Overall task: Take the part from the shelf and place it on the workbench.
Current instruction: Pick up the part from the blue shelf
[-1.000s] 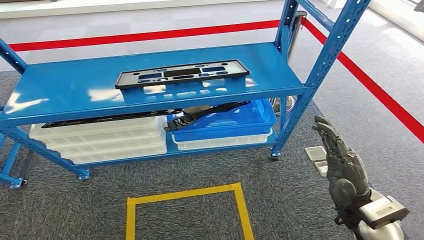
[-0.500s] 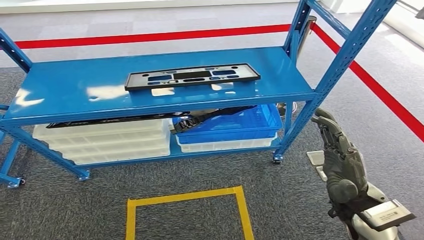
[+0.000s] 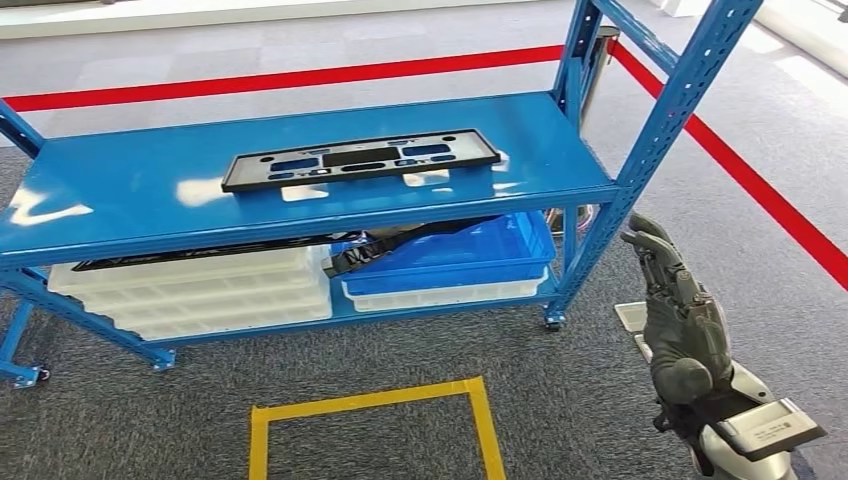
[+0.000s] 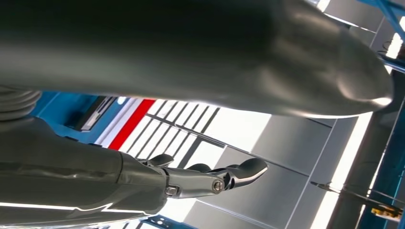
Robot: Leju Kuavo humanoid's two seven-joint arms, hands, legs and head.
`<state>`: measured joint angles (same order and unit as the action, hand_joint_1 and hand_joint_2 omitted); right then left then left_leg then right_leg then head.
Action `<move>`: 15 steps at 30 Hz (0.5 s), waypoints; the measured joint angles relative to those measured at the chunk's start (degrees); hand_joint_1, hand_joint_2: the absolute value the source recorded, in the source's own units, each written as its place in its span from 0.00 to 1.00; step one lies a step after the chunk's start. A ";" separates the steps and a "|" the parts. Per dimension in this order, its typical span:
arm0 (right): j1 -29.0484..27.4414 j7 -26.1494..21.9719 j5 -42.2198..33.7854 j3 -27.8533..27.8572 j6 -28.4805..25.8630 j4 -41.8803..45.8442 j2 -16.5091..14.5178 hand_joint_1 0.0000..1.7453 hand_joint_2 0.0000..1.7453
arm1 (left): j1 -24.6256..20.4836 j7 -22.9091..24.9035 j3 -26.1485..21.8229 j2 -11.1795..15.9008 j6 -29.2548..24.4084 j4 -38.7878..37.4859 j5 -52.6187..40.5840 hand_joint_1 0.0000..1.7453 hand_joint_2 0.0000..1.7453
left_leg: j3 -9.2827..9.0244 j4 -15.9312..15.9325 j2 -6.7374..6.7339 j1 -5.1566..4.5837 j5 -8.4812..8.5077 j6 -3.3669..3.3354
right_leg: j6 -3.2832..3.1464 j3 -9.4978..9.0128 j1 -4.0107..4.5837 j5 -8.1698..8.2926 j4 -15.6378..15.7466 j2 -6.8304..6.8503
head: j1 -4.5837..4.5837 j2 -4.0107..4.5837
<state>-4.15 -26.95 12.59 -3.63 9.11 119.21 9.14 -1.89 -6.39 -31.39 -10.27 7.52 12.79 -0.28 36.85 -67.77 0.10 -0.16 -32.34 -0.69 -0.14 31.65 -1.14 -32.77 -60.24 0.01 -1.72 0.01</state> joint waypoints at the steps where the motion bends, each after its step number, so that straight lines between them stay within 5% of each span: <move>1: 0.22 0.00 -0.03 -0.03 0.03 -0.14 0.01 0.00 0.00 | 0.00 0.02 -0.09 0.09 -0.08 0.00 0.03 0.00 0.00 | -1.23 3.17 0.03 -0.25 1.76 -0.54 | 0.07 -0.30 0.06 -0.23 0.04 -0.04 | 0.00 0.01; 4: 0.91 0.11 -0.10 -0.22 0.16 -0.85 0.02 0.00 0.00 | 0.00 0.01 -0.40 0.35 -0.23 0.00 0.10 0.00 0.00 | -2.49 6.79 0.07 -0.96 2.45 -1.63 | 0.75 -0.24 -0.11 -0.44 0.20 -0.12 | -0.04 0.01; 7: 1.88 0.16 -0.11 -0.49 0.45 -1.34 0.02 0.00 0.00 | 0.03 -0.09 -0.61 0.46 -0.24 0.00 0.13 0.00 0.00 | -3.51 8.57 -0.06 -0.51 2.28 -1.88 | 1.59 -0.13 -0.03 -1.17 -0.49 -0.06 | -0.02 0.01; 11: 3.10 0.17 -0.11 -0.70 0.64 -2.78 0.02 0.00 0.00 | 0.00 -0.16 -0.72 0.50 -0.29 0.00 0.15 0.00 0.00 | -4.74 9.37 -0.16 -0.11 2.01 -2.08 | 2.15 5.81 -0.11 -5.79 -11.78 -0.07 | 0.02 0.01; 13: 3.35 0.19 -0.11 -0.85 0.70 -3.45 0.02 0.00 0.00 | 0.05 -0.28 -0.87 0.57 -0.39 0.00 0.18 0.00 0.00 | -5.24 9.34 -0.14 -0.06 1.57 -1.98 | 2.45 7.49 -0.20 -4.64 -13.47 -0.04 | 0.02 0.01; 15: 3.75 0.20 -0.11 -1.02 0.80 -3.95 0.02 0.00 0.00 | 0.06 -0.49 -1.07 0.61 -0.47 0.00 0.26 0.00 0.00 | -5.99 9.24 -0.09 0.05 0.90 -1.52 | 2.67 5.42 -0.30 -0.19 -7.57 0.03 | 0.02 0.01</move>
<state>-0.40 -26.75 12.48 -4.66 9.92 115.26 9.16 -1.82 -6.87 -32.45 -9.66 7.05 12.79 -0.02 30.86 -58.53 0.01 -0.11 -31.44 -2.21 2.53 37.07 -1.44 -32.96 -67.81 0.04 -1.70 0.02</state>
